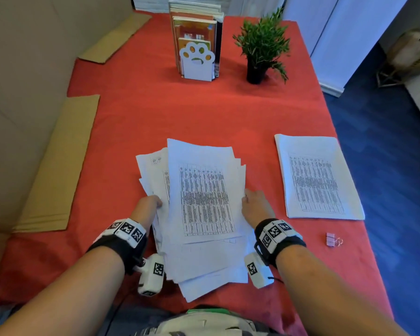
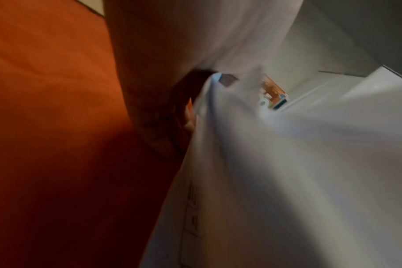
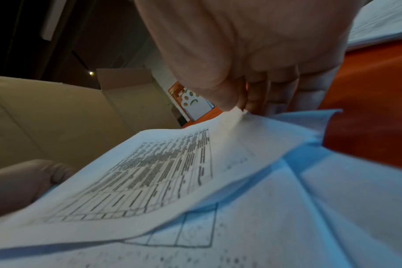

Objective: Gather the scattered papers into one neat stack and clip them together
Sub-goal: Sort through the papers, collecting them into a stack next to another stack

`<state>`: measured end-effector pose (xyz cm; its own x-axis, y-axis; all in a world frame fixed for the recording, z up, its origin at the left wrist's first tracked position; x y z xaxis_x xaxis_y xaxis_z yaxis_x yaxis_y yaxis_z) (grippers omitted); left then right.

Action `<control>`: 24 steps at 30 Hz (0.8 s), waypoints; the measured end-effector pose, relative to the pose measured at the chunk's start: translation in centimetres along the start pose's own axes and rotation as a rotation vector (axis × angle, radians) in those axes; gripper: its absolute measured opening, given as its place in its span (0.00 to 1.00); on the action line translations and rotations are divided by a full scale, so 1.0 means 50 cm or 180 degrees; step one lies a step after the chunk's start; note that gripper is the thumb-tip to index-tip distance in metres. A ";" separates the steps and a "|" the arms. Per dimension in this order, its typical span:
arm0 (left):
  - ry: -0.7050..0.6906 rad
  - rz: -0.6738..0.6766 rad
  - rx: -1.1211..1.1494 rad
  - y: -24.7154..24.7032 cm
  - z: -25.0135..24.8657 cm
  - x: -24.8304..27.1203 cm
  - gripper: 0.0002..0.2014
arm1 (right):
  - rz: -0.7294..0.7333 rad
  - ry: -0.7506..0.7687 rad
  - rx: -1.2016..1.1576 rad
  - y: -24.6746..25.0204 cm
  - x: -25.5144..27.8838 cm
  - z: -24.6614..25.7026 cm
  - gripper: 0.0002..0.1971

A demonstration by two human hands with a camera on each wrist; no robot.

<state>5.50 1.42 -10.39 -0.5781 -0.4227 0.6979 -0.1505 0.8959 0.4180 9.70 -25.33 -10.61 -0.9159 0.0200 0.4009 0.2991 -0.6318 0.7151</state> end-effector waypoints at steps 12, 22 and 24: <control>-0.1066 -0.1218 -0.1231 0.003 -0.016 0.022 0.22 | -0.0322 -0.0232 -0.0736 0.026 0.000 -0.024 0.19; -0.1078 -0.0467 -0.1089 -0.043 0.002 0.024 0.23 | -0.0044 0.0064 -0.1163 0.009 0.014 -0.006 0.30; -0.1167 -0.0430 -0.1084 -0.035 0.010 0.020 0.18 | 0.0029 0.0058 -0.1106 0.003 0.014 -0.007 0.33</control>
<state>4.81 -0.53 -10.71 -0.8237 -0.4011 0.4007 -0.0087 0.7156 0.6984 9.03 -25.69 -10.44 -0.9192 0.0013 0.3938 0.2012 -0.8580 0.4725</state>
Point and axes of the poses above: each hand's wrist, its own x-axis away from the middle knuckle, its own y-axis out of the back of the hand, z = x × y, the point moved 3 cm from there along -x, towards the middle knuckle, and after that the axes turned 8 degrees about -x, right-handed, at the moved point
